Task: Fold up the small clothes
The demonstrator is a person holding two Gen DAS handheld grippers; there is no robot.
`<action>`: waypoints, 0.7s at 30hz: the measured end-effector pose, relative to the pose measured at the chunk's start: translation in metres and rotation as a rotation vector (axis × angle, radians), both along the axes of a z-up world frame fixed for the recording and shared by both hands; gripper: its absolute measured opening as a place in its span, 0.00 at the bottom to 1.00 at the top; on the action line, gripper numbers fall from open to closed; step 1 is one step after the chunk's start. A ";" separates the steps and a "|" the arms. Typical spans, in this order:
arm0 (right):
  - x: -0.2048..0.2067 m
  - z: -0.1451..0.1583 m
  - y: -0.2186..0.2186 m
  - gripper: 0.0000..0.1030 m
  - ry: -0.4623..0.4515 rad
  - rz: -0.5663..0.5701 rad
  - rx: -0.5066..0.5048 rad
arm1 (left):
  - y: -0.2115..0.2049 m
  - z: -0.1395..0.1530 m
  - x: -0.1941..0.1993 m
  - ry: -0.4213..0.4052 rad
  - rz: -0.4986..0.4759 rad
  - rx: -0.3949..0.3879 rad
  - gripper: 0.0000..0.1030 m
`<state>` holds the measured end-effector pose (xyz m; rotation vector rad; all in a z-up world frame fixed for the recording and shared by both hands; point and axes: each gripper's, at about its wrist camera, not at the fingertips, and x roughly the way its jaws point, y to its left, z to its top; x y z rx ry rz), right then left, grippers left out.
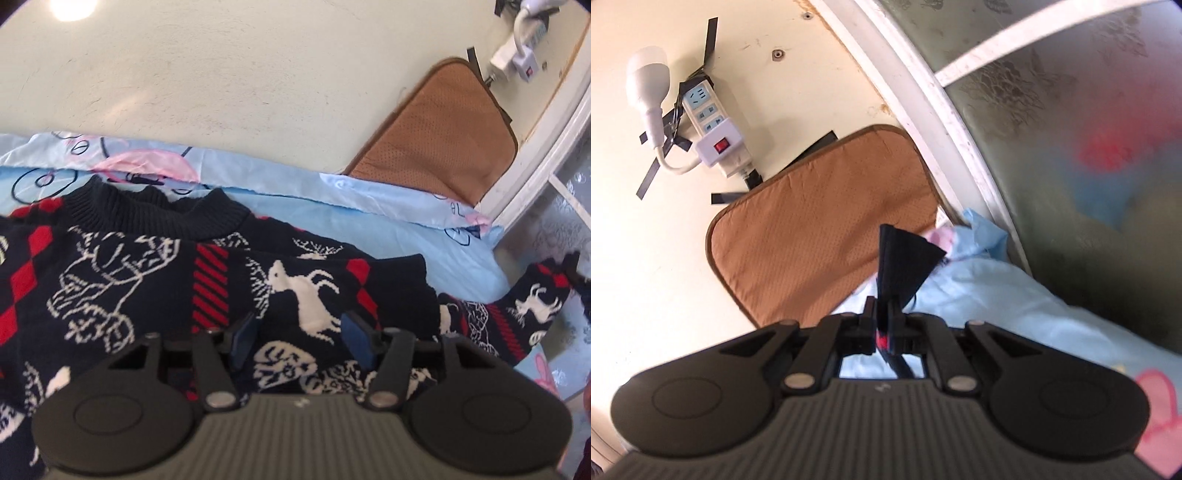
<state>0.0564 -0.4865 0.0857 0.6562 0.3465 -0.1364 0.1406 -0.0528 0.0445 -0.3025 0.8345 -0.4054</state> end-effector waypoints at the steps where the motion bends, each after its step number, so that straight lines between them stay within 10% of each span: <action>1: -0.005 -0.003 0.002 0.08 0.011 -0.002 0.000 | 0.001 -0.002 -0.001 0.003 0.002 -0.001 0.52; 10: 0.003 0.030 0.033 0.07 -0.021 0.035 -0.081 | 0.031 0.022 -0.021 -0.060 -0.001 -0.078 0.53; 21: 0.066 0.145 0.236 0.07 -0.296 0.532 -0.139 | 0.174 0.051 -0.077 -0.167 0.247 -0.242 0.57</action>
